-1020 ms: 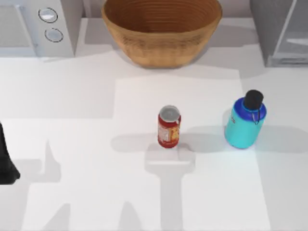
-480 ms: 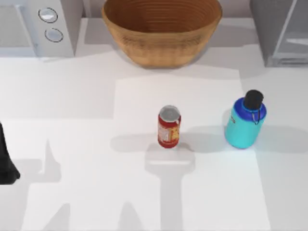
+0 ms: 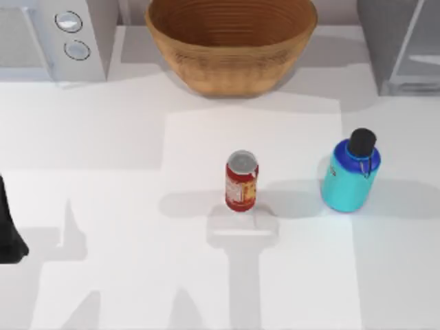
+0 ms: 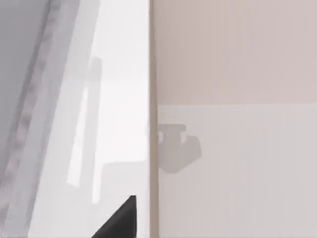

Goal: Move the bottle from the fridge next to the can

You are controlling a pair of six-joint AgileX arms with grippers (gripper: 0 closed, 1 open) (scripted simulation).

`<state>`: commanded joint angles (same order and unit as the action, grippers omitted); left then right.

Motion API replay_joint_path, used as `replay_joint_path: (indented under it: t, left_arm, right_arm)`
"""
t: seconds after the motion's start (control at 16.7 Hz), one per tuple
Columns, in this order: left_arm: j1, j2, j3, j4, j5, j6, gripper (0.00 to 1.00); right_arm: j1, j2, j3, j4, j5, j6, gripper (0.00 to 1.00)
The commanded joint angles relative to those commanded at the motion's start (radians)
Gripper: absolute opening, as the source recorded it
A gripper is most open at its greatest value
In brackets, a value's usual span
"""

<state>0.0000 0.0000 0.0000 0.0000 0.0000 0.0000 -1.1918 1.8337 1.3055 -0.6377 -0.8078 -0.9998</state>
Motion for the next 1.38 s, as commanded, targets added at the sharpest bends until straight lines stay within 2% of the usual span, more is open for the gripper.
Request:
replay_joint_path:
  t: [0.18,0.36,0.78,0.9,1.14,1.38]
  left_arm:
    - [0.000,0.000,0.000,0.000,0.000,0.000,1.00]
    - [0.000,0.000,0.000,0.000,0.000,0.000,1.00]
    - [0.000,0.000,0.000,0.000,0.000,0.000,1.00]
    - [0.000,0.000,0.000,0.000,0.000,0.000,1.00]
    - [0.000,0.000,0.000,0.000,0.000,0.000,1.00]
    - [0.000,0.000,0.000,0.000,0.000,0.000,1.00]
  right_arm:
    - [0.142,-0.001,-0.006,0.196,0.033,0.219,1.00]
    - [0.238,-0.003,-0.009,0.316,0.054,0.342,1.00]
    - [0.255,-0.011,-0.017,0.349,0.059,0.372,1.00]
    - [0.288,-0.017,-0.026,0.364,0.088,0.399,1.00]
    - [0.475,-0.050,-0.081,0.437,0.234,0.531,1.00]
    - [0.786,-0.109,-0.169,0.541,0.457,0.720,1.00]
